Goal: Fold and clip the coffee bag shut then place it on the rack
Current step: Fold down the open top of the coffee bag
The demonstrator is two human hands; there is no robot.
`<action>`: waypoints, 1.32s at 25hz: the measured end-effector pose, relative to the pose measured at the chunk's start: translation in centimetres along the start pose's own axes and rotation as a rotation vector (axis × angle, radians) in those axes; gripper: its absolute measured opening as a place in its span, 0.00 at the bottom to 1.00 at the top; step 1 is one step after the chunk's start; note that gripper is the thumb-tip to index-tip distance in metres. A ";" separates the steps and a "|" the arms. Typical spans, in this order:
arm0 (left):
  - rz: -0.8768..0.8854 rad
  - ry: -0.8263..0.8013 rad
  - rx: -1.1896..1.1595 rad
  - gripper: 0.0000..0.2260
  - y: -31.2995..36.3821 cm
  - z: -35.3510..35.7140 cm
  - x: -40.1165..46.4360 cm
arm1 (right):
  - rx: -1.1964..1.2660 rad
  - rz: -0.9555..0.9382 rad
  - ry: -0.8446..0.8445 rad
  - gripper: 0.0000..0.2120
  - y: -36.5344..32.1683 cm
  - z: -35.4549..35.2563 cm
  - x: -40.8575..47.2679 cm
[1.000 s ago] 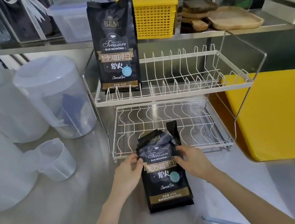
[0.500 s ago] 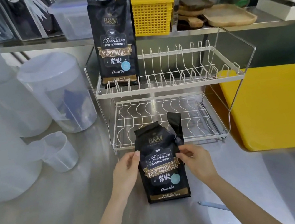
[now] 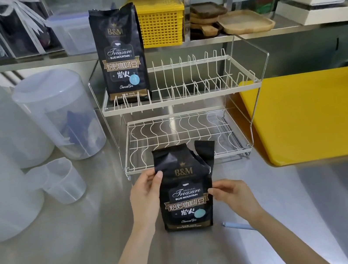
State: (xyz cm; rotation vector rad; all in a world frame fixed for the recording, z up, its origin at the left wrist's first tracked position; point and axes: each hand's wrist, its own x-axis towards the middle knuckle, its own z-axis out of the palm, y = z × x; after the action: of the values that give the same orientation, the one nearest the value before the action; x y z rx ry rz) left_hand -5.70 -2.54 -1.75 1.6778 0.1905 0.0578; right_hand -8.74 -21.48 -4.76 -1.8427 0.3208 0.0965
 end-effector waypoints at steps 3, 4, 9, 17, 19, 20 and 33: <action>0.029 -0.046 0.019 0.06 0.2 -0.3 -0.4 | -0.093 -0.095 0.026 0.05 -1.3 -1.5 -0.3; 0.041 -0.054 0.018 0.06 0.2 -0.4 -0.5 | -0.091 -0.170 0.087 0.06 -2.3 -2.0 -0.4; 0.107 -0.098 0.041 0.08 0.3 -0.2 -1.5 | -0.258 -0.586 0.236 0.10 -9.0 -2.4 -1.0; 0.144 -0.291 0.029 0.19 -1.3 -1.3 -2.1 | -0.807 -0.510 -0.115 0.13 -10.7 0.1 -0.3; 0.101 -0.379 0.030 0.24 -1.2 -1.3 -1.9 | -0.779 -0.506 -0.136 0.12 -10.5 0.0 -0.6; 0.066 -0.436 0.031 0.24 -1.0 -1.2 -2.0 | -0.773 -0.507 -0.159 0.12 -10.5 -0.2 -0.7; -0.128 -0.536 0.077 0.08 -1.1 0.5 -2.8 | -0.624 -0.550 -0.198 0.11 -10.2 -1.9 -1.5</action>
State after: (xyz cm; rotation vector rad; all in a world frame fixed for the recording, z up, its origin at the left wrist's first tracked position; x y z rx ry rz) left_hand -8.47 -3.38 -2.72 1.6932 -0.1071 -0.4961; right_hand -7.60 -20.41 5.60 -2.4481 -0.4066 -0.0065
